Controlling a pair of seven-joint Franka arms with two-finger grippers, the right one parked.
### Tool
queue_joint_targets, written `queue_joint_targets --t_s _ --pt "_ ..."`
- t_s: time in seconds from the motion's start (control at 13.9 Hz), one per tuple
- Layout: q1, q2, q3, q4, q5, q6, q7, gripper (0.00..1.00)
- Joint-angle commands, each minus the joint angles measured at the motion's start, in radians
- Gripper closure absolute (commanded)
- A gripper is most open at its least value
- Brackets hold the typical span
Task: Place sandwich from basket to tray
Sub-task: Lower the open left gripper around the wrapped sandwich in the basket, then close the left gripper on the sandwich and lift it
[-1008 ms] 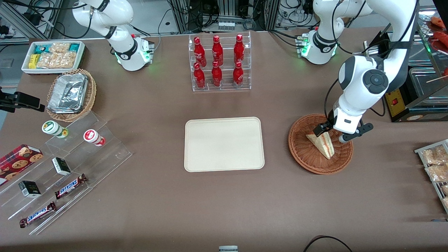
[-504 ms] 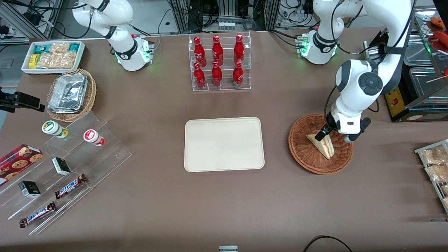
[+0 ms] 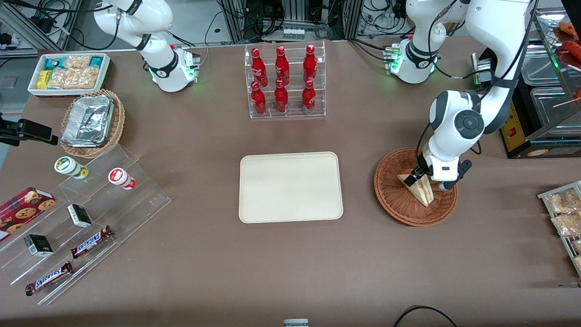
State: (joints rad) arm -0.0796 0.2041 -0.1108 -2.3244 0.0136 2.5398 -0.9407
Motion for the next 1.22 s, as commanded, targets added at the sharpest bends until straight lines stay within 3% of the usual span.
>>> queue_joint_targets --t_s 0.0,0.07,0.43,0.79,1.15 --pt "0.001 0.009 0.0 0.007 0.031 0.016 -0.023 0.83" --pt "0.003 0.009 0.0 0.005 0.06 0.016 -0.023 1.0" --pt "0.006 -0.029 0.002 0.06 0.082 -0.108 0.026 1.0" --pt "0.0 -0.011 -0.004 0.356 0.065 -0.465 0.084 1.0" --pt "-0.025 0.055 -0.111 0.428 0.042 -0.473 0.095 1.0"
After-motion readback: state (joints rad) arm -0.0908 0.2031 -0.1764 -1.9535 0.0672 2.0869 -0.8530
